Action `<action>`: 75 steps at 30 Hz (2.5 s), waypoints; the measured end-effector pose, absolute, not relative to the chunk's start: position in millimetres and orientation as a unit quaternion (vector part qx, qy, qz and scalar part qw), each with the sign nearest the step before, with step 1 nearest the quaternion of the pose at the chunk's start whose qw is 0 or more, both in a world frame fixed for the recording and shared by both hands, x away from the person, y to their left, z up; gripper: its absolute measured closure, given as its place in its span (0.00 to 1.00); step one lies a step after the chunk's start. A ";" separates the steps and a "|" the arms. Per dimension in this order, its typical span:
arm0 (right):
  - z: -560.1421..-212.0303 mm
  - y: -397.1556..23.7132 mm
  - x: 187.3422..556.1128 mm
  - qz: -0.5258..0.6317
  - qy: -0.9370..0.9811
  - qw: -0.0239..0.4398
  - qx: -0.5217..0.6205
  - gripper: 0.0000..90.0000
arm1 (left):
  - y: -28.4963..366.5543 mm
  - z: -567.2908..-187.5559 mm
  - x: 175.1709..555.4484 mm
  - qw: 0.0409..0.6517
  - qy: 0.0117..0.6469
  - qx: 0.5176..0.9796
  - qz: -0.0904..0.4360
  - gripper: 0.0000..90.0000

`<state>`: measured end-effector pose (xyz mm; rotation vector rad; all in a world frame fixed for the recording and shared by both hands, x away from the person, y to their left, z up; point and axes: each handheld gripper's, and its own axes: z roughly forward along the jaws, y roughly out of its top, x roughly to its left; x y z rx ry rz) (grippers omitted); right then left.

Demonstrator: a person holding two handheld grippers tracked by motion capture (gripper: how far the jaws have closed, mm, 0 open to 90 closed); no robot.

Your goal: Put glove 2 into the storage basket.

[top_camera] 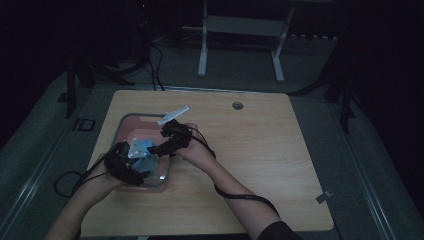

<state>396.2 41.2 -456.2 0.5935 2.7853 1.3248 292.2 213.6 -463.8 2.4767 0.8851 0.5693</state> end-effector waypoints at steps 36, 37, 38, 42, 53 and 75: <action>-471.5 -56.0 379.6 0.407 0.894 0.003 0.188 0.18 | 115.5 -451.5 273.6 0.340 0.228 0.900 0.152 0.08; -471.5 -56.0 379.6 0.407 0.894 0.003 0.188 0.18 | 107.6 -454.4 271.7 0.337 0.217 0.903 0.155 0.08; -476.5 -65.5 379.4 0.403 0.894 0.003 0.194 0.18 | 101.7 -457.5 270.3 0.338 0.209 0.905 0.149 0.08; -483.7 -78.2 379.7 0.404 0.893 -0.001 0.197 0.18 | 92.6 -463.8 267.7 0.339 0.194 0.910 0.136 0.08; -507.4 -107.2 376.9 0.408 0.890 0.004 0.202 0.18 | 71.9 -483.1 263.0 0.332 0.170 0.921 0.113 0.08; -536.0 -162.9 356.4 0.402 0.890 0.015 0.214 0.17 | 45.8 -518.6 257.3 0.327 0.142 0.930 0.087 0.08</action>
